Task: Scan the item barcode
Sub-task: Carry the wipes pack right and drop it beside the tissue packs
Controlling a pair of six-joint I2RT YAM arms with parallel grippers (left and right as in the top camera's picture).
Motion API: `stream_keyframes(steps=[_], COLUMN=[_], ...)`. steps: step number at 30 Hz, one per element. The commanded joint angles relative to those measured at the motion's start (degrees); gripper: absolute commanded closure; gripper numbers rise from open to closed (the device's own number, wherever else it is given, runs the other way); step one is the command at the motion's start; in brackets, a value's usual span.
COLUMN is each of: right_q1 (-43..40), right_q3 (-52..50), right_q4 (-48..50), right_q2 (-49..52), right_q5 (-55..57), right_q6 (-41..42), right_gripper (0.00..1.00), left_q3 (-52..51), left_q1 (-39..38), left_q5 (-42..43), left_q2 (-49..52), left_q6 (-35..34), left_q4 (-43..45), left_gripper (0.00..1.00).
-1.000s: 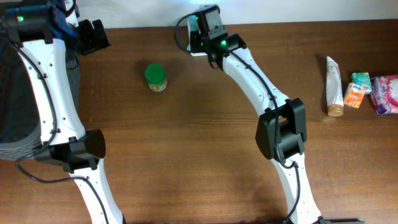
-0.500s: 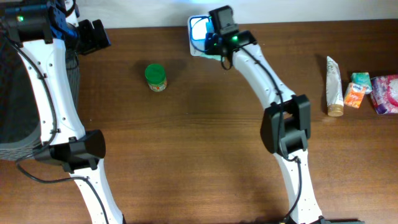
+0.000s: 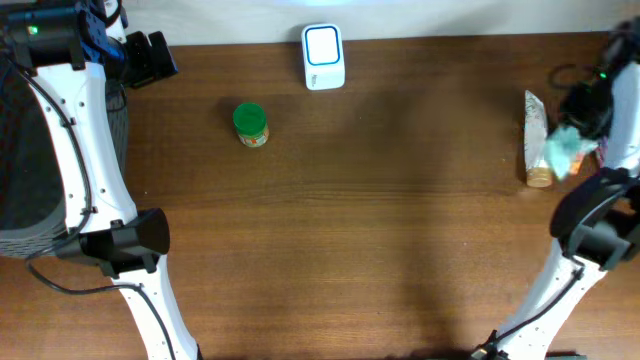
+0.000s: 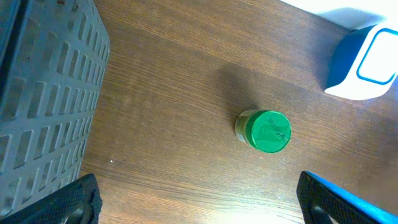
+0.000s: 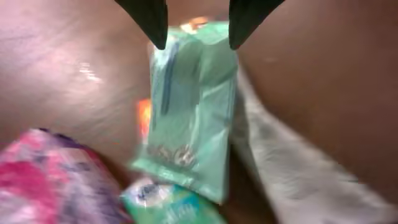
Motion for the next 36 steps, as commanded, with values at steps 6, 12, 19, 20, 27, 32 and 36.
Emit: stream_keyframes(steps=[6, 12, 19, 20, 27, 32, 36], right_q1=[-1.03, 9.9, 23.8, 25.14, 23.78, 23.89, 23.89], right_q3=[-2.08, -2.08, -2.08, -2.08, -2.08, -2.08, -2.08], right_q4=[0.79, 5.05, 9.18, 9.66, 6.62, 6.62, 6.62], right_q2=[-0.85, -0.85, -0.85, -0.85, -0.85, -0.85, -0.85], right_q5=[-9.68, -36.63, -33.24, -28.74, -10.47, -10.47, -10.47], right_q6=[-3.37, -17.22, -17.2, -16.74, -7.3, -7.3, -7.3], right_gripper=[0.14, 0.14, 0.01, 0.01, 0.01, 0.01, 0.01], left_q3=[0.68, 0.68, 0.68, 0.68, 0.68, 0.68, 0.68], left_q1=[0.37, 0.37, 0.37, 0.37, 0.37, 0.37, 0.37], left_q5=[-0.59, -0.59, -0.59, -0.59, -0.59, -0.59, -0.57], left_q2=[-1.92, -1.92, -1.92, -1.92, -1.92, -1.92, -1.92], left_q6=[-0.11, -0.11, -0.11, -0.11, -0.11, -0.11, -0.13], left_q4=[-0.02, -0.02, -0.02, -0.02, -0.02, -0.02, 1.25], left_gripper=[0.01, 0.01, 0.01, 0.01, 0.01, 0.01, 0.01])
